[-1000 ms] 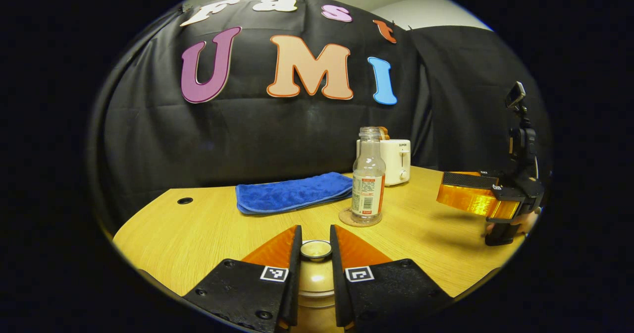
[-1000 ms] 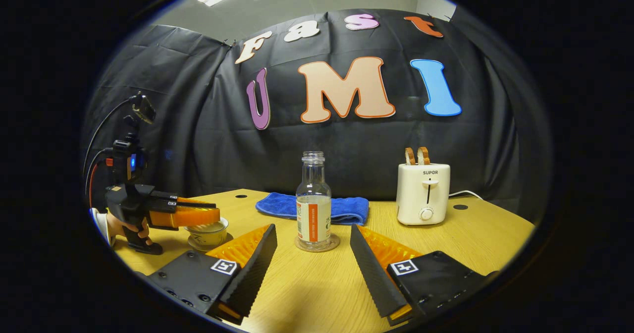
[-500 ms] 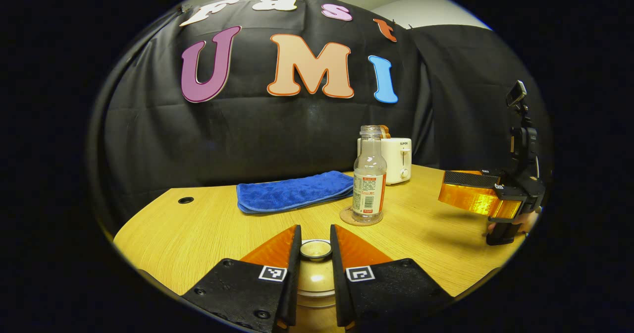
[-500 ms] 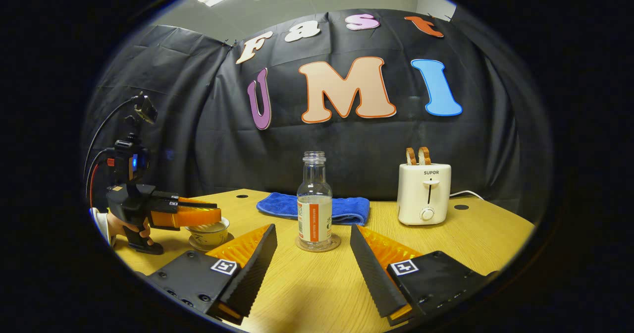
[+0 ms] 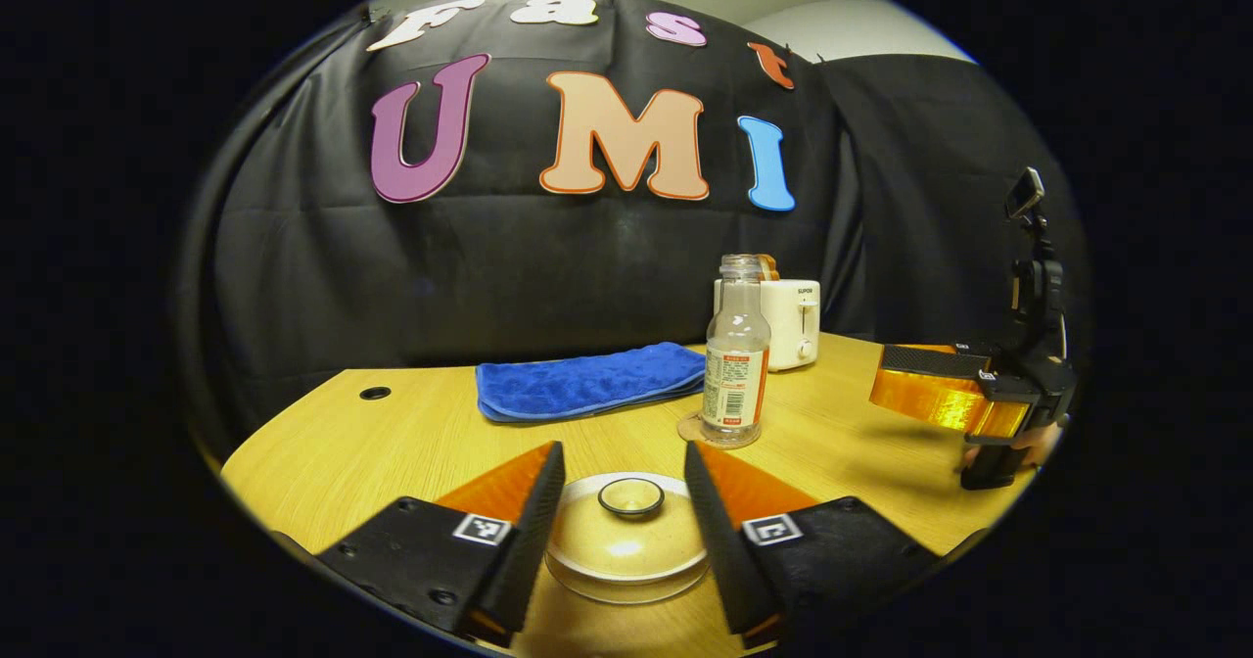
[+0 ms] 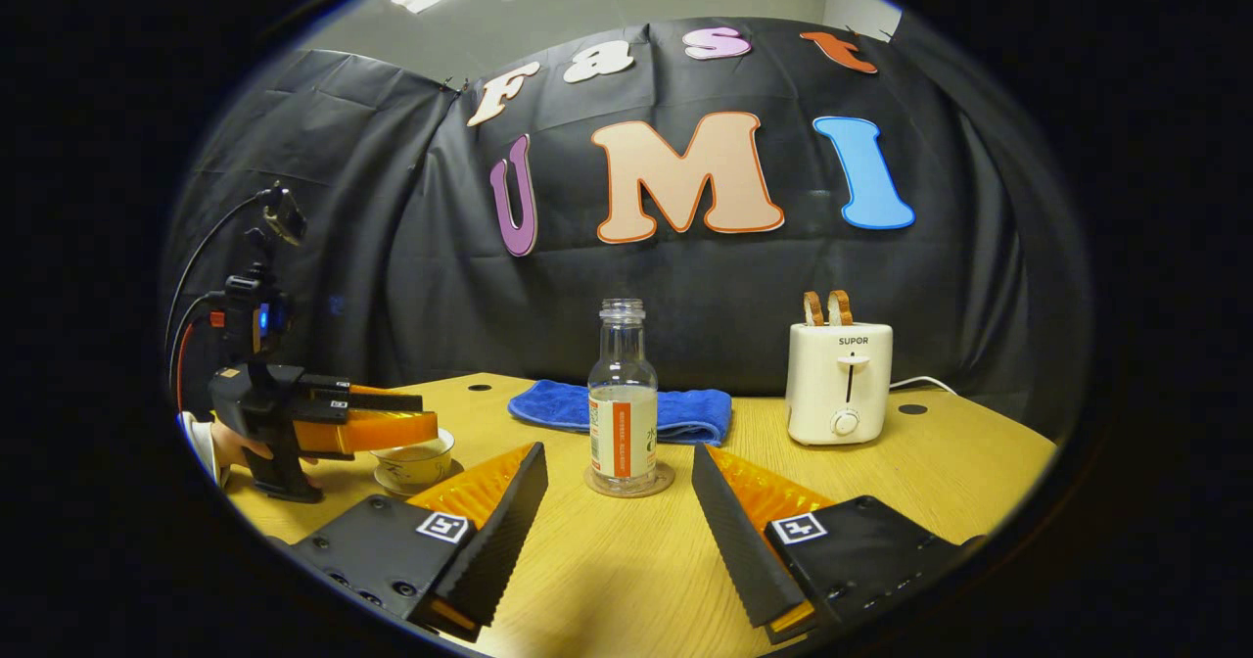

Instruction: Open the teacup lid with one hand, grasp the water bottle and pour water into the teacup with the other hand; after pouring, place the water bottle on the coaster and then close the teacup lid.

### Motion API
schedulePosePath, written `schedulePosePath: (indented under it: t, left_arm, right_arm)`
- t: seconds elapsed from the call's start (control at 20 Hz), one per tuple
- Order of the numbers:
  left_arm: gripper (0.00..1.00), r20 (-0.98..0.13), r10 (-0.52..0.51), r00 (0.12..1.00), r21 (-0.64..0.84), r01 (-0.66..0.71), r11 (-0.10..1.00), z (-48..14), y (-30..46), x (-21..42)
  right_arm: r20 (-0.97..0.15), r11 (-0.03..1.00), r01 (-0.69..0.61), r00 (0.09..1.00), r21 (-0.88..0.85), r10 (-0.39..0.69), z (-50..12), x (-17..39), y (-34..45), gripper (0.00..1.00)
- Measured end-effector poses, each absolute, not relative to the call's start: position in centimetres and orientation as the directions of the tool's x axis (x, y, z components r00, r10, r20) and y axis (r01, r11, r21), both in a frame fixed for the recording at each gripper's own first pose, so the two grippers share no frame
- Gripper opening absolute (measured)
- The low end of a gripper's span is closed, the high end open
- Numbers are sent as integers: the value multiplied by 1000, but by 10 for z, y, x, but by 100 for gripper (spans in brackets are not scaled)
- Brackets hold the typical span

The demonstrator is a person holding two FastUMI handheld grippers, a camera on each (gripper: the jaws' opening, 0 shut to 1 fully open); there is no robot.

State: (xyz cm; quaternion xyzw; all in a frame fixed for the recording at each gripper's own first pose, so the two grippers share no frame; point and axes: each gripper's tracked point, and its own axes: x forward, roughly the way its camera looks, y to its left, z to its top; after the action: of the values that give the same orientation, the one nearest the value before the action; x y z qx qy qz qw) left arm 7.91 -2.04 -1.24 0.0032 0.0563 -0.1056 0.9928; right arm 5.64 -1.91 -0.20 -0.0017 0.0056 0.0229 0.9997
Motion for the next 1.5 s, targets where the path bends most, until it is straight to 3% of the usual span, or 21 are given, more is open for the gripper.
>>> schedulePosePath:
  t: [0.05, 0.1, 0.45, 0.5, 0.7, 0.8, 0.9, 0.95, 1.05, 1.25, 1.5]
  left_arm:
    - [80, -107, -200, 974, -7, 201, 980, -11, -19, 77]
    - [99, -93, -186, 978, -9, 186, 983, -9, -17, 74]
    - [98, -7, -126, 992, -3, 126, 992, 3, -6, 49]
    - [98, -12, -120, 993, -3, 120, 993, 2, -4, 46]
    - [98, -9, -64, 998, -1, 64, 998, 4, 10, 31]
    - [98, -8, 8, 1000, 1, -8, 1000, 4, 27, 24]
    - [98, -9, 129, 992, 6, -129, 992, 6, 54, 17]
    - [98, -5, 178, 984, 7, -178, 984, 6, 63, 13]
    - [98, -11, 245, 970, 9, -245, 970, 4, 75, 10]
    - [98, -9, 261, 965, 11, -261, 965, 5, 76, 5]
    - [98, -7, 291, 957, 11, -291, 957, 5, 81, 3]
  right_arm:
    - [-11, 999, -45, 999, -3, 45, -2, 56, -19, 95]
    - [-12, 999, -44, 999, -3, 44, -2, 56, -19, 92]
    - [-9, 1000, -14, 1000, -5, 14, -2, 53, -26, 92]
    - [-8, 1000, -9, 1000, -6, 9, -2, 53, -27, 95]
    - [-4, 999, 40, 999, -8, -40, -1, 45, -38, 92]
    - [-1, 996, 90, 996, -9, -90, 0, 40, -49, 92]
    - [6, 985, 174, 985, -12, -174, 1, 32, -67, 99]
    - [6, 977, 211, 977, -13, -211, 1, 29, -75, 92]
    - [10, 958, 287, 958, -15, -287, 3, 22, -91, 92]
    - [15, 941, 338, 941, -16, -338, 4, 15, -99, 95]
    - [13, 946, 325, 946, -16, -325, 3, 14, -98, 95]
